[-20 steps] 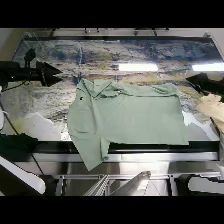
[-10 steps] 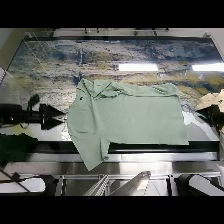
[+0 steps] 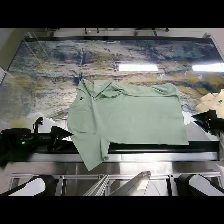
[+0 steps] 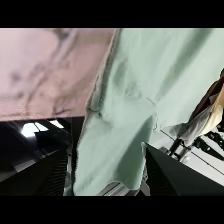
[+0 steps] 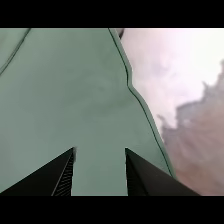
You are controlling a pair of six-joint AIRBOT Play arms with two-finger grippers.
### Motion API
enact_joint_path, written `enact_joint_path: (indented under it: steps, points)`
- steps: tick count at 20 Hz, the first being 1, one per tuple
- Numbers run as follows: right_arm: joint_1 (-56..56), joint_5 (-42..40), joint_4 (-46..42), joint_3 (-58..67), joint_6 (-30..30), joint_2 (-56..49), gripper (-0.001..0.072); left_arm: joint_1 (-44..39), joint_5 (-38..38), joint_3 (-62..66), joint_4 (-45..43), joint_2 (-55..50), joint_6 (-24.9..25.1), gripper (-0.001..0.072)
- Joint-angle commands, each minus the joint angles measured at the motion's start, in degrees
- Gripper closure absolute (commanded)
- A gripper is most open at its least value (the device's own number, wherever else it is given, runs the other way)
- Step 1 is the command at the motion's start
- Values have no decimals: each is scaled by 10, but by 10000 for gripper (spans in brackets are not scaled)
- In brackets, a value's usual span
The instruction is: Fold the shirts.
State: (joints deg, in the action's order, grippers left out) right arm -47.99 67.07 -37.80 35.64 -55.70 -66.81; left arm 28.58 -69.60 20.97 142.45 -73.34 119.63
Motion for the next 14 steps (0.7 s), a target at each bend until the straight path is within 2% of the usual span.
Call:
enact_joint_path:
  steps: [1, 3, 4, 6, 9, 11, 13, 14]
  points:
    - [0, 4, 12, -2, 7, 1, 347, -34, 66, -12, 4, 11, 4, 178]
    - [0, 3, 12, -2, 9, 1, 347, -88, 88, -12, 45, 11, 19, 186]
    - [0, 3, 12, -2, 9, 1, 347, -119, 104, -12, 62, 11, 21, 225]
    - [-1, 3, 12, -2, 9, 1, 347, -173, 132, -11, 73, 11, 23, 226]
    - [-1, 3, 12, -2, 9, 1, 346, -188, 141, -11, 73, 11, 25, 245]
    - [-1, 6, 6, -2, 8, 1, 346, -175, 132, -11, 73, 11, 42, 522]
    - [-2, 14, -38, -2, -7, 0, 345, -156, 97, -12, 71, 11, 65, 673]
    - [-2, 15, -81, -2, -25, 0, 341, -143, 77, -12, 72, 11, 78, 673]
